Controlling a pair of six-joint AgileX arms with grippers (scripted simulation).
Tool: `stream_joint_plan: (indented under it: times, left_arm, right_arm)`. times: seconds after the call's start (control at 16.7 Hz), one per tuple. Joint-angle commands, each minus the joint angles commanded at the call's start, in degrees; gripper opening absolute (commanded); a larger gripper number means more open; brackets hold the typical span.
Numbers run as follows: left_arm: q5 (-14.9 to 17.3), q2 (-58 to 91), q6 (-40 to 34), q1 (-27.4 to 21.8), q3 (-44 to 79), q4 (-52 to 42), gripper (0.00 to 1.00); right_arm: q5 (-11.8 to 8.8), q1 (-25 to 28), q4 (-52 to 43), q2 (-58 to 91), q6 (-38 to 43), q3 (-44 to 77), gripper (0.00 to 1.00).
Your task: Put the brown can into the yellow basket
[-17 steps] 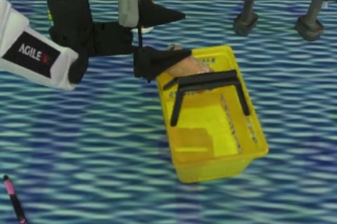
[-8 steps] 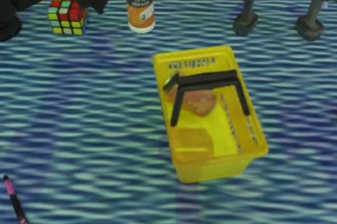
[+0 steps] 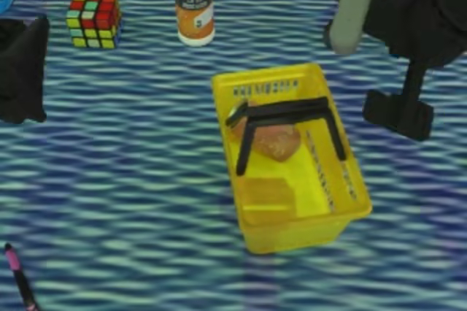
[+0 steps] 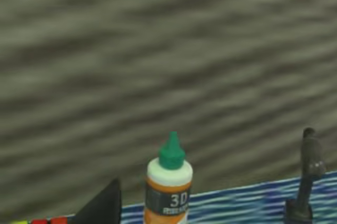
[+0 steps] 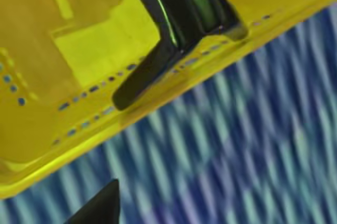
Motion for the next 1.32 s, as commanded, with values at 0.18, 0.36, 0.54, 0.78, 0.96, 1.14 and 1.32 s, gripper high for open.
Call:
stream_joint_plan:
  times: [0.18,0.36,0.54,0.78,0.96,1.14,1.32]
  left_arm:
    - [-8.8,-17.0,1.7,1.5,-10.7,-7.7,1.0]
    - [-15.6,-29.8,3.7,2.5,-19.0,-13.2,1.0]
    - [-19.9,-37.4,5.4,3.1,-24.2,-16.2,1.0]
    - [-21.2,-39.5,6.0,3.2,-25.7,-17.1,1.0]
    - [-21.2,-39.5,6.0,3.2,-25.7,-17.1,1.0]
    - [-21.2,-39.5,6.0,3.2,-25.7,-17.1,1.0]
    - [-21.2,-39.5,6.0,3.2,-25.7,-17.1,1.0]
  right_arm:
    - [0.0,4.4,-9.9,16.1,-7.0,15.2,1.0]
    - [0.2,7.8,-17.2,27.3,-12.4,26.8,1.0]
    - [0.4,10.0,-21.6,33.8,-16.0,34.1,1.0]
    - [0.4,10.6,-22.8,35.4,-17.0,36.0,1.0]
    - [0.4,10.4,-22.7,35.4,-16.9,36.0,1.0]
    - [0.4,10.6,-20.9,35.1,-17.0,34.0,1.0]
    - [0.4,10.7,-18.0,34.7,-16.9,30.6,1.0]
